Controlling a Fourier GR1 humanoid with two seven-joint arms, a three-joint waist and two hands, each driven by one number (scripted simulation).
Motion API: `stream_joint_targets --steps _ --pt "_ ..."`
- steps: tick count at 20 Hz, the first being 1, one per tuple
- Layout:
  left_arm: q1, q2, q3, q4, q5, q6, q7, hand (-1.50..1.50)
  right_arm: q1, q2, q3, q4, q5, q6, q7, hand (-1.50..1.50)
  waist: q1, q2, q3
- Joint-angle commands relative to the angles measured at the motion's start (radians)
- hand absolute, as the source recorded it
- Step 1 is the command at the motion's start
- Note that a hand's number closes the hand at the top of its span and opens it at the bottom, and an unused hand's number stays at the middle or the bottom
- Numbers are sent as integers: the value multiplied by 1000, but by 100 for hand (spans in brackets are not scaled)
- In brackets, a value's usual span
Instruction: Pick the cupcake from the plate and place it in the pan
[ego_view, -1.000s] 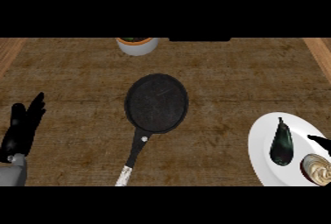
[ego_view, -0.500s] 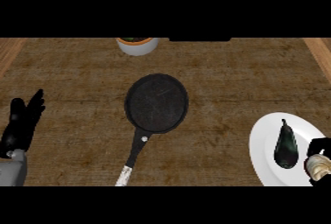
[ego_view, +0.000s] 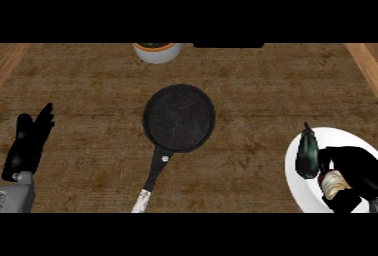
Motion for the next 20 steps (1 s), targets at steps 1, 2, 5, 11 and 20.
stream_joint_targets --steps 1,2,5,11,20 --pt "-22 -1 -12 -64 -9 -1 73 0 -24 30 16 -87 -21 20 -26 150 -2 0 6" --pt "10 -16 -4 -6 -17 11 -4 0 40 54 5 -84 -26 -84 -79 150 -7 1 6" --pt "7 11 5 -28 1 -17 24 0 -18 79 -11 -182 -35 -184 -121 150 -5 -3 7" --pt "27 19 19 -46 8 -32 19 0 -105 164 -3 -328 -107 -176 -104 150 3 0 6" --pt "41 -16 6 -92 -14 -26 50 0 -408 347 34 -165 -102 -110 82 150 14 3 6"
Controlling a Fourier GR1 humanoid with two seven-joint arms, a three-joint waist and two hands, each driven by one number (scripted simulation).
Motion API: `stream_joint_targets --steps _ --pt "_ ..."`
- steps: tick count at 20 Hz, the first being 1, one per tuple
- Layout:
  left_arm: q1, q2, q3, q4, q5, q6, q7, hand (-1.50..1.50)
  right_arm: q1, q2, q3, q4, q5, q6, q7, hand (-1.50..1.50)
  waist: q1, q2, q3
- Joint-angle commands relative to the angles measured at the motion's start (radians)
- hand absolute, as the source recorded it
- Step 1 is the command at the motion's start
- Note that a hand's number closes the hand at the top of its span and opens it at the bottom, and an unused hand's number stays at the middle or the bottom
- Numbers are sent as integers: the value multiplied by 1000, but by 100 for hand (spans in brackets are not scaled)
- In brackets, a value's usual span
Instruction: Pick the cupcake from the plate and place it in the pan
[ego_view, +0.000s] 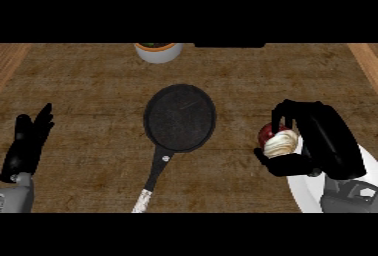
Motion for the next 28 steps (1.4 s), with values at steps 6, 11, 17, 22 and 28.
stream_joint_targets --steps 6,11,17,22,28 --pt "-53 -1 14 40 -12 -6 -7 0 -280 220 53 257 -16 -58 174 150 4 4 0" --pt "-18 17 30 33 2 -41 -22 0 -434 224 65 589 -79 -225 161 150 14 5 0" --pt "-19 -31 -21 -20 -32 -13 10 0 -613 225 140 991 -191 -445 127 150 46 10 1" --pt "-79 -28 5 30 -10 -23 7 0 -700 226 163 1241 -339 -520 -39 150 51 16 1" --pt "-112 -20 -25 35 -30 -45 0 0 -698 226 211 1316 -578 -566 -114 150 105 33 3"
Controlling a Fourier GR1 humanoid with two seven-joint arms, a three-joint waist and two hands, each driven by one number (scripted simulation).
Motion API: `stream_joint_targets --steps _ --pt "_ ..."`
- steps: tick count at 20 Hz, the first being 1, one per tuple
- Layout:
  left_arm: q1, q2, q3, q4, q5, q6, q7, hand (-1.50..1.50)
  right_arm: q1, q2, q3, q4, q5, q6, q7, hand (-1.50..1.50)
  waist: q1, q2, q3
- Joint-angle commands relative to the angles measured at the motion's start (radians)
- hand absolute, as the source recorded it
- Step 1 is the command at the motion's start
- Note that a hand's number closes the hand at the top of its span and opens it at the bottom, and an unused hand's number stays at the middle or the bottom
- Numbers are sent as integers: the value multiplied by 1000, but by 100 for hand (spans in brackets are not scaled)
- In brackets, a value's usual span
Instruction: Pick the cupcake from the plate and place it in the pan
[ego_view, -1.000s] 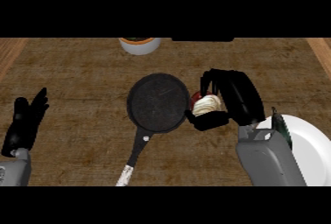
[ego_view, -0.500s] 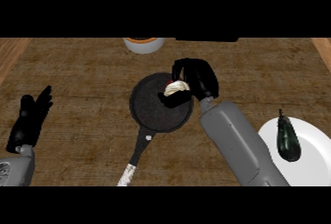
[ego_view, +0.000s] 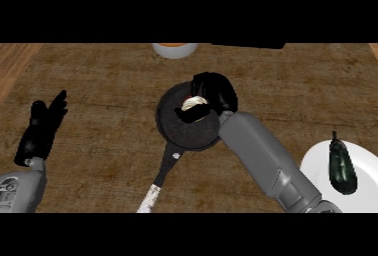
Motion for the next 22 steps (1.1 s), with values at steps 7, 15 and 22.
stream_joint_targets --steps 7,15,22 --pt "-56 -11 -27 27 -8 -22 -8 0 -28 0 79 142 -291 -34 -133 -150 53 17 1" --pt "-40 -26 -18 70 -4 -18 -59 0 -15 0 87 99 -471 -161 -289 -150 58 16 1" --pt "-6 -16 -1 56 -6 -7 -55 0 -74 0 40 148 -624 -239 -344 -150 20 3 0"
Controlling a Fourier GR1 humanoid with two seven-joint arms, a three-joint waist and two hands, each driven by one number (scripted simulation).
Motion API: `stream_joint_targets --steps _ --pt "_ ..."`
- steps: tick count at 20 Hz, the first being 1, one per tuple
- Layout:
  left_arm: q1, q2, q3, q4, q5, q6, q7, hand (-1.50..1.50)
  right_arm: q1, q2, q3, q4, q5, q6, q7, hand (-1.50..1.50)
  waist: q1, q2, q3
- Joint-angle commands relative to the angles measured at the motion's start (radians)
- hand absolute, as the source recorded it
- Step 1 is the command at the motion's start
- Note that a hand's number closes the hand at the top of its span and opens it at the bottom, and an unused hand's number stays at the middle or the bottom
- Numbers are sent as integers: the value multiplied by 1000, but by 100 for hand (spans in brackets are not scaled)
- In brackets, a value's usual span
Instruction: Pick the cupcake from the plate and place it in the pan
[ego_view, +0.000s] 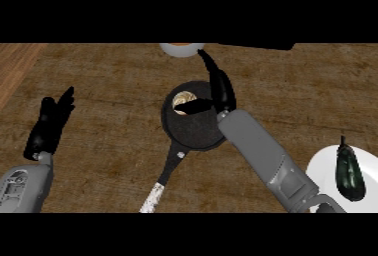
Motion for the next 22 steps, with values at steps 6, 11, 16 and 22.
stream_joint_targets --steps 6,11,16,22 --pt "113 16 41 -36 18 0 -12 0 -20 -20 -109 95 -110 -24 -97 -150 -90 -24 -2" --pt "111 41 73 -13 14 7 -29 0 36 -154 -170 -6 -151 98 -95 -150 -124 -32 -2" --pt "90 18 73 -42 10 36 31 0 168 -314 -187 -120 -159 253 -98 -150 -138 -35 -2" --pt "164 18 68 -105 12 9 18 0 274 -482 -258 -179 -185 456 -135 -150 -122 -31 -2"
